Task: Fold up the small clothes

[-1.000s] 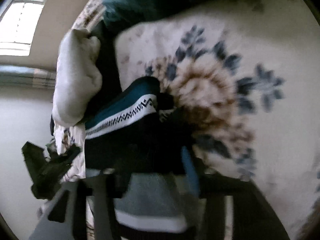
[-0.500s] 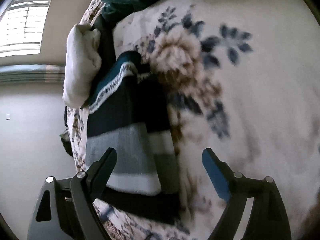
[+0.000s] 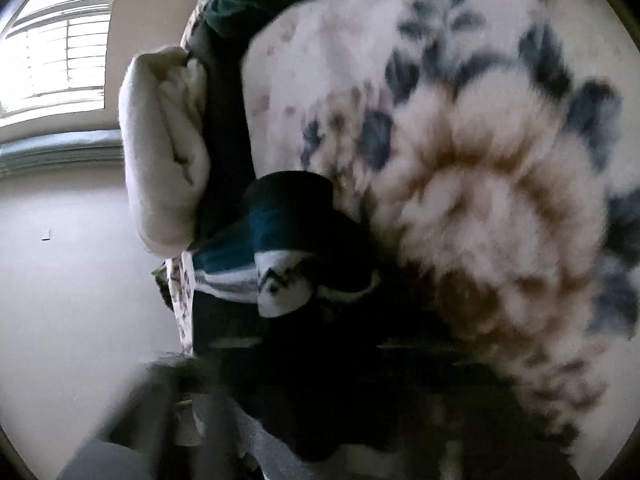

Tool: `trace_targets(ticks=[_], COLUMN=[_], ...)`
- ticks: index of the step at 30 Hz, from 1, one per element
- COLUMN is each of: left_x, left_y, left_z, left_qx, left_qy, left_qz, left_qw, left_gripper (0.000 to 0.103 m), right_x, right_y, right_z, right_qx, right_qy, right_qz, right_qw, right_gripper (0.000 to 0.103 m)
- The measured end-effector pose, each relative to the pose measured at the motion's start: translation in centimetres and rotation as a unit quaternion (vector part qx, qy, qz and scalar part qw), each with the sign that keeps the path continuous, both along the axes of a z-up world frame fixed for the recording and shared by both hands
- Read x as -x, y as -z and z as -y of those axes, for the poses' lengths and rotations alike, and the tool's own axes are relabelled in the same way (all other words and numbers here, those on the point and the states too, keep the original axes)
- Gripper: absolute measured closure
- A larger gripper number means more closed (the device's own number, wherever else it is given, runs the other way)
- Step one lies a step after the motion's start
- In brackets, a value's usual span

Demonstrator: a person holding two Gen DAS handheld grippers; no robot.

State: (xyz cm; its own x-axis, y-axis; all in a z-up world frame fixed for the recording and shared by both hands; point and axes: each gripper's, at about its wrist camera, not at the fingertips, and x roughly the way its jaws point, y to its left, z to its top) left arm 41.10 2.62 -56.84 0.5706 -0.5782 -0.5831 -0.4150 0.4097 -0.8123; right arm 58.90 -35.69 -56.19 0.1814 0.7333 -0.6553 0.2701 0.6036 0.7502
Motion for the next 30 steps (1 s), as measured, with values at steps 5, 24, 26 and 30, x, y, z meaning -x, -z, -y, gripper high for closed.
trace_targets(ticks=[5,24,26,30], left_x=[-0.4,0.7,0.6,-1.5], left_y=[-2.6,-5.3,-5.1,-5.5], left_z=[-4.8,-14.6,-14.4,-13.3], left_qx=[-0.002,-0.122,-0.132,-0.173], left_qy=[0.052,0.158,0.144,0.13], left_qz=[-0.004,-0.029,-0.028,-0.02], left_qw=[0.9986,0.9795,0.9802,0.9761], left_gripper=[0.071,0.028,0.028,0.028], right_x=[4.4,19.5,15.7,7.4], right_y=[-2.9,-9.1,-9.5,-8.7], right_z=[0.5,-1.1,-1.4,-5.3], right_qx=[-0.001,0.129,0.141,0.159], right_qy=[0.048,0.039,0.023,-0.046], right_qz=[0.02,-0.007,0.017,0.06], right_qw=[0.999,0.991,0.99,0.984], right_gripper=[0.088,0.037,0.037,0.037])
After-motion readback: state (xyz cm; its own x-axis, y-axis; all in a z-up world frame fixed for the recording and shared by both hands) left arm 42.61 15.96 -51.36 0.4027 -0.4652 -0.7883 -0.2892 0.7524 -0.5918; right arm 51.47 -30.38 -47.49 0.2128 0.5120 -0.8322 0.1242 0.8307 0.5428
